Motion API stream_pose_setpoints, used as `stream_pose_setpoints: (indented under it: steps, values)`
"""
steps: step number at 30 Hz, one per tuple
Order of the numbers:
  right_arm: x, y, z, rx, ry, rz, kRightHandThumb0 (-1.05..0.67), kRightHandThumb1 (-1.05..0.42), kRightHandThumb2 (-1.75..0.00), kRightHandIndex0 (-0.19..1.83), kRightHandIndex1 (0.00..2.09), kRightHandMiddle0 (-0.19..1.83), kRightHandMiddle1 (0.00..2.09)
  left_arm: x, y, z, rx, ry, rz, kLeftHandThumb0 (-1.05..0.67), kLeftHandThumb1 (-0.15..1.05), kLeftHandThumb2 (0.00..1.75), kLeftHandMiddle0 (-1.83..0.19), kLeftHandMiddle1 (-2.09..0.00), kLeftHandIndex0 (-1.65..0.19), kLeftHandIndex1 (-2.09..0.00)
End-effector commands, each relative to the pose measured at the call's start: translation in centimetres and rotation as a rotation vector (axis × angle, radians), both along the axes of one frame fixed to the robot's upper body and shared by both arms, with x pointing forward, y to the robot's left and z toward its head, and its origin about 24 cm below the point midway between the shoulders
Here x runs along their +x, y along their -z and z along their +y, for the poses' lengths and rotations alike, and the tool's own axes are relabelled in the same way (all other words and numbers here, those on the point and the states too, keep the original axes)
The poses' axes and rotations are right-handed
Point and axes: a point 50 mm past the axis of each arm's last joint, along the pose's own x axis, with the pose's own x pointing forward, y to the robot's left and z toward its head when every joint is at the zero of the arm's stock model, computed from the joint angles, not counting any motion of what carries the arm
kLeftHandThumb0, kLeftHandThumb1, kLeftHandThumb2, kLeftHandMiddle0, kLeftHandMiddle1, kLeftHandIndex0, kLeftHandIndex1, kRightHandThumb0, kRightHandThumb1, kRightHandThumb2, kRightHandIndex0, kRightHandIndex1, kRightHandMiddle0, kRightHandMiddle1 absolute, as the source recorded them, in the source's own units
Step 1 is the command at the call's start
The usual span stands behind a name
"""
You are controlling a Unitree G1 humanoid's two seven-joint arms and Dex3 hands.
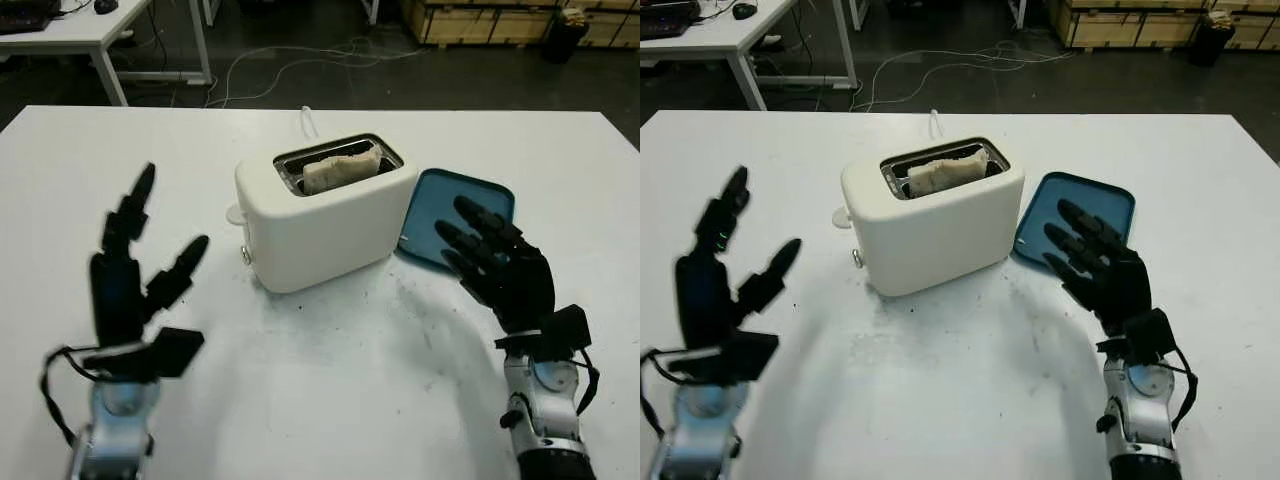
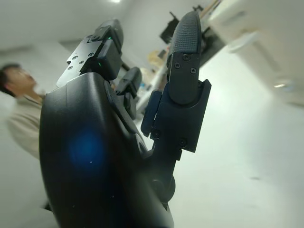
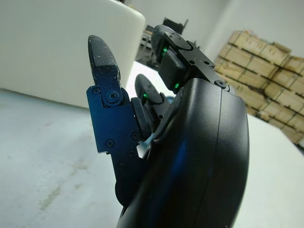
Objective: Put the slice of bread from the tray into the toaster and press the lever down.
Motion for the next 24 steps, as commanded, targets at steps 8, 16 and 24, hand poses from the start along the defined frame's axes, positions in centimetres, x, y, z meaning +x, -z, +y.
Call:
stream_pose_setpoints:
  steps: [8, 16, 24]
  values:
    - [0.2, 0.5, 0.7, 0.043, 0.018, 0.030, -0.47, -0.92, -0.04, 0.73, 0.01, 0.64, 0.01, 1.2, -4.9, 1.9, 0.330, -0.022, -0.075, -0.48, 0.78, 0.00, -0.75, -0.38, -0.81, -0.10]
    - [0.2, 0.4, 0.4, 0.074, 0.041, 0.026, -0.44, -0.92, -0.02, 0.73, 0.01, 0.65, 0.01, 2.9, -8.3, 2.2, 0.678, 0.081, 0.010, -0.31, 0.59, 0.00, -1.08, -0.21, -1.06, -0.07]
    - [0.2, 0.2, 0.0, 0.069, 0.062, 0.029, -0.44, -0.92, -0.01, 0.72, 0.00, 0.65, 0.00, 4.7, -9.1, 1.4, 0.845, 0.205, -0.023, -0.39, 0.57, 0.01, -1.27, -0.20, -1.27, -0.09]
